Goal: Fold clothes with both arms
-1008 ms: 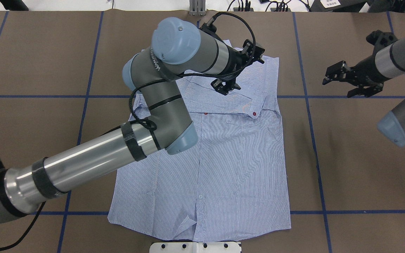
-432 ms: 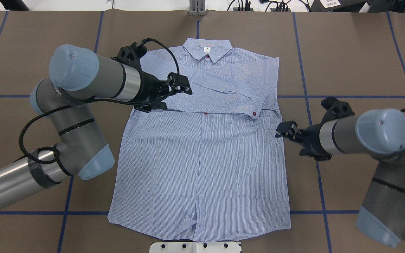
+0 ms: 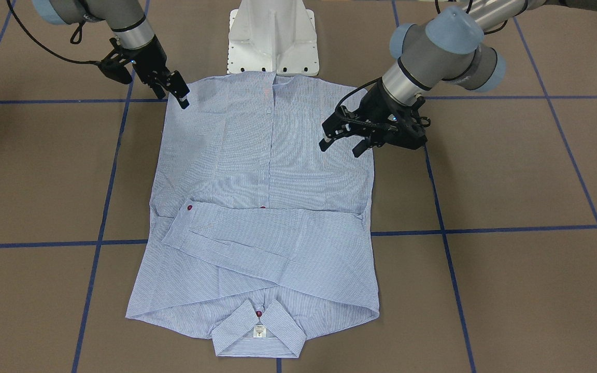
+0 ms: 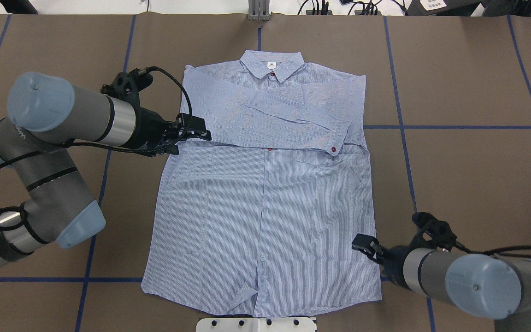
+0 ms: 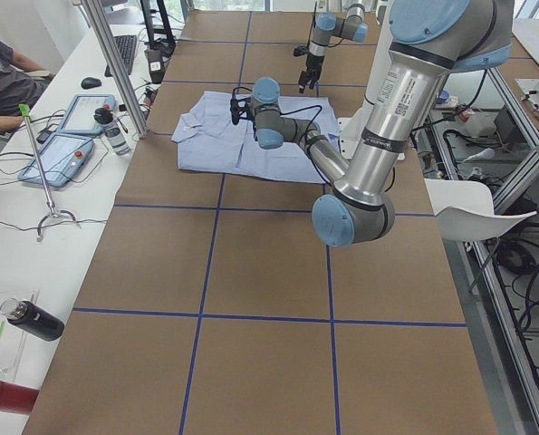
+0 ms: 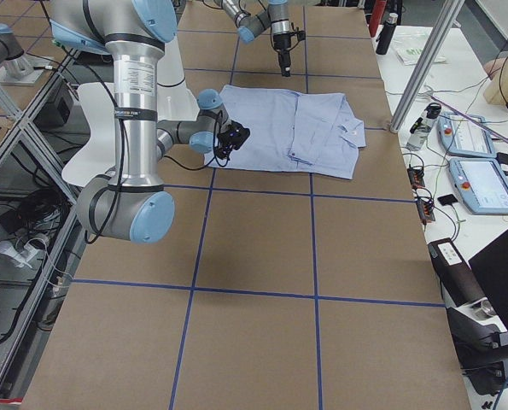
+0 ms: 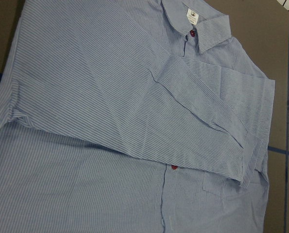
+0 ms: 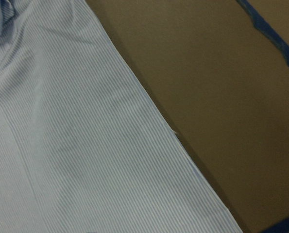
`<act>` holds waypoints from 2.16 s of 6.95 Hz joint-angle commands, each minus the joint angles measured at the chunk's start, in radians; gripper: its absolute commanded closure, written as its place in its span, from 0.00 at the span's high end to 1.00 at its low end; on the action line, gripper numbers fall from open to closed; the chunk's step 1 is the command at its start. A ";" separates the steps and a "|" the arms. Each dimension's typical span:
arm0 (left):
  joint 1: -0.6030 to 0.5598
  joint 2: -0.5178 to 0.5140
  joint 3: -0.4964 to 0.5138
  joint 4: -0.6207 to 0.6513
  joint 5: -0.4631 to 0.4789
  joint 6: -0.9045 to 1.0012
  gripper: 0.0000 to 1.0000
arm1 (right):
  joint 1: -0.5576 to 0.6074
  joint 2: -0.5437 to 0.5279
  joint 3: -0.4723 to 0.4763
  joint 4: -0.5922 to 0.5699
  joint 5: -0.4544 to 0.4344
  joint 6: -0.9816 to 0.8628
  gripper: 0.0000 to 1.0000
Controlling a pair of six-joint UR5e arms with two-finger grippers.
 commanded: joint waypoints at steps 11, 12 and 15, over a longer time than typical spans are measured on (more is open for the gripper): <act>-0.003 0.039 -0.019 0.000 0.000 -0.002 0.99 | -0.158 -0.055 0.003 -0.001 -0.103 0.207 0.79; -0.003 0.039 -0.019 -0.001 0.000 -0.002 0.99 | -0.161 -0.055 0.000 -0.003 -0.101 0.207 0.79; -0.003 0.039 -0.019 -0.001 0.000 -0.003 0.99 | -0.166 -0.055 -0.004 -0.024 -0.100 0.208 0.77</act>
